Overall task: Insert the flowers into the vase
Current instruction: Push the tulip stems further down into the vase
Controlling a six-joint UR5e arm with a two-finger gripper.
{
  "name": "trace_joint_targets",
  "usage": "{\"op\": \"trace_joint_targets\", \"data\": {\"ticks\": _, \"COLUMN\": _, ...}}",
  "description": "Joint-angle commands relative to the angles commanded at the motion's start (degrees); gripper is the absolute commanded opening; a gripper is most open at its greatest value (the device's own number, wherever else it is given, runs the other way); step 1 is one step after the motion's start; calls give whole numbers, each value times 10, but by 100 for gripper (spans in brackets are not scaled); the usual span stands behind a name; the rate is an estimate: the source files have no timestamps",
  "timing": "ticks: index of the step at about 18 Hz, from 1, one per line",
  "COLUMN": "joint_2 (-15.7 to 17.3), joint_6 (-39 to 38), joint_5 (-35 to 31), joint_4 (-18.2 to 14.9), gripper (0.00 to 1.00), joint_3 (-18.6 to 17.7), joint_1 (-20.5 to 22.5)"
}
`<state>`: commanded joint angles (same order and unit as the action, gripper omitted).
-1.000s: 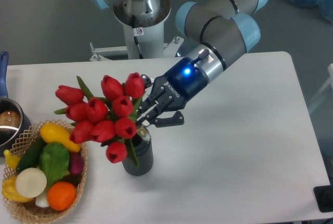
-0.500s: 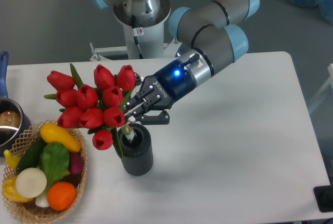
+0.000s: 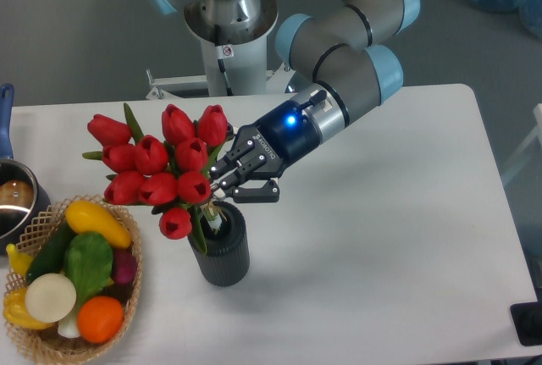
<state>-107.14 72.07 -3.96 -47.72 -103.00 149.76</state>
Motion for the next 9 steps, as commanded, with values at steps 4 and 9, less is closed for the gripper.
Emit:
{"op": "trace_joint_targets", "data": {"ticks": 4, "joint_2": -1, "joint_6": 1, "joint_5": 3, "joint_4": 0, "gripper": 6, "joint_3": -9, "joint_1": 1}}
{"op": "trace_joint_targets", "data": {"ticks": 9, "joint_2": -2, "joint_6": 46, "joint_5": 23, "joint_4": 0, "gripper": 6, "joint_3": -36, "joint_1": 0}}
